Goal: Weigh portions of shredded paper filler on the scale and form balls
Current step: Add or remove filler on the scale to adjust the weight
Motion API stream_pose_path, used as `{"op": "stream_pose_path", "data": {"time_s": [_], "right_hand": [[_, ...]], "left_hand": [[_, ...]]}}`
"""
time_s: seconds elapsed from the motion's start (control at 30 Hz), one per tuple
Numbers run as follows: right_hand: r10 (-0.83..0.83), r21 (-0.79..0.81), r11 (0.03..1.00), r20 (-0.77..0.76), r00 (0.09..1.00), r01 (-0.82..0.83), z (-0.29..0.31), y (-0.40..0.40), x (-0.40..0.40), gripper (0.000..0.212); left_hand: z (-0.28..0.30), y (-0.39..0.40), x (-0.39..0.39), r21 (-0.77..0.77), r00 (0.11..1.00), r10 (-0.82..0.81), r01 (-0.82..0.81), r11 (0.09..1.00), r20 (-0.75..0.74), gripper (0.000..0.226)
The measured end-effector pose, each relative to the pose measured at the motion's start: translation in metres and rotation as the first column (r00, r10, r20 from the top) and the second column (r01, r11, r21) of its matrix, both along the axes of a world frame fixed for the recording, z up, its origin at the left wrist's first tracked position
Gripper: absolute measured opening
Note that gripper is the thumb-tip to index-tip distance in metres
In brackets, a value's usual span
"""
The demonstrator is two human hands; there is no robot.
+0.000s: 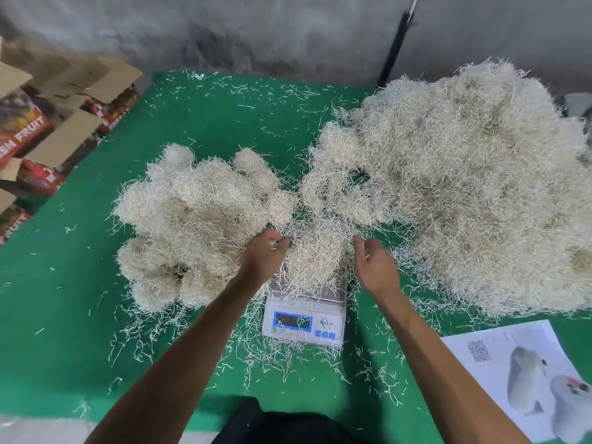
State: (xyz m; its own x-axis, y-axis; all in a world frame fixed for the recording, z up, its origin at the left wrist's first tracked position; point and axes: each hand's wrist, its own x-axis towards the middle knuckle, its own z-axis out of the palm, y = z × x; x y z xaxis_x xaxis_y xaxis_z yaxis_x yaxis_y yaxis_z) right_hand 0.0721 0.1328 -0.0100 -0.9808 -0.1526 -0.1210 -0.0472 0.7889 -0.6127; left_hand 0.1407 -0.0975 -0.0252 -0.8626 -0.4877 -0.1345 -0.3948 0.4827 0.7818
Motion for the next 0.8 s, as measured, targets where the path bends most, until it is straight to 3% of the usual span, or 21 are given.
{"op": "stream_pose_path", "data": {"time_s": [0.8], "right_hand": [[0.011,-0.077,0.997,0.052,0.999,-0.007,-0.016,-0.01,0.006,0.075]], "left_hand": [[-0.013,0.002,0.011,0.023,0.999,-0.001,0.002,1.0,-0.045,0.034]]}}
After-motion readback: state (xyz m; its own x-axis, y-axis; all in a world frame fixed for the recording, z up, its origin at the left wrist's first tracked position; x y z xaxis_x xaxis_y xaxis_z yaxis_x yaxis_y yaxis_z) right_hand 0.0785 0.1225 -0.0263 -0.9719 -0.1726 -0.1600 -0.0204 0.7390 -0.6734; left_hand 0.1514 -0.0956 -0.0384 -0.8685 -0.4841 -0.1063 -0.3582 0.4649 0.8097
